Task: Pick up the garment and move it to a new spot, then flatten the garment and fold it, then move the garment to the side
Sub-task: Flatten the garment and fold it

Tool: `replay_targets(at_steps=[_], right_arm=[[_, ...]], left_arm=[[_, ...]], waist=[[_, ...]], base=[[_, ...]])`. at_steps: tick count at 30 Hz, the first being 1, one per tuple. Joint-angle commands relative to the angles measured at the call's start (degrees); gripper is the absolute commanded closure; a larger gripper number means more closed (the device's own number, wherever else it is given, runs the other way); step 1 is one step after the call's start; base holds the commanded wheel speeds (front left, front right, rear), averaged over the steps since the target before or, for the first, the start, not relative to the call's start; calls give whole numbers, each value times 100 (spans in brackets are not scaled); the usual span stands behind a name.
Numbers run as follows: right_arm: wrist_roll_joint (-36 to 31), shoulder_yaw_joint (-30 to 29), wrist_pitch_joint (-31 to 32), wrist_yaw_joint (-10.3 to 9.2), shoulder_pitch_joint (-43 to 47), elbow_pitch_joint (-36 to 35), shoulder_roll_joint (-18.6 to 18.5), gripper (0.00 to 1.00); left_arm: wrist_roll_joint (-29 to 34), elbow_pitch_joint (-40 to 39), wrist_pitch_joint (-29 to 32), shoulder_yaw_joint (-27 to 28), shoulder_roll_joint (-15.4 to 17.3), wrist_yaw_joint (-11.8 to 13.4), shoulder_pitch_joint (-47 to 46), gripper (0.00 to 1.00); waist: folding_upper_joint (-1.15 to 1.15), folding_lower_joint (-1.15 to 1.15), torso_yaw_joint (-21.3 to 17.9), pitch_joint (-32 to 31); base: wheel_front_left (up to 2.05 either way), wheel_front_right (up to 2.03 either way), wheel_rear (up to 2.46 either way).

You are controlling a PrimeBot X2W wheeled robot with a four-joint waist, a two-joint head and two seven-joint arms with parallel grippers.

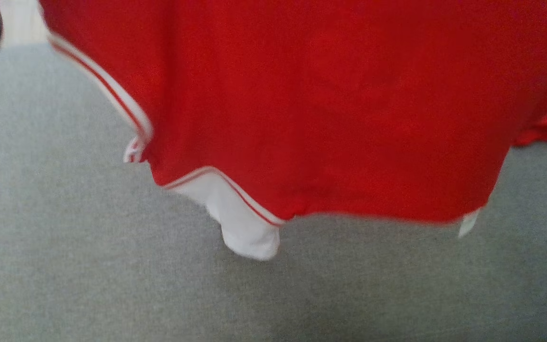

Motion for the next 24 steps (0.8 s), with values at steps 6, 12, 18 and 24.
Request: replay_targets(at_steps=[6,12,18,24], right_arm=[[-731,603,-274,39,-1618,918,611,100],[-842,989,-950,39,-2784,1727,927,100],[-818,1428,-1292,39,-3211,2102,832,100],[-660,1976,-1623,39,-3251,2486,772,100]], left_arm=[[562,1637,-306,-41,-303,-435,-1892,100],[954,2794,-1202,-29,-790,-656,-3161,100],[1121,3293,-1537,-21,-1013,-1003,-3533,100],[1115,3464,-1595,73,-1087,-1285,-3062,100]], waist=[[0,-1,138,1152],[0,-1,249,1657],[0,-1,362,1930],[0,-1,469,2218]], base=[[0,0,0],[0,0,0],[0,0,0],[0,0,0]])
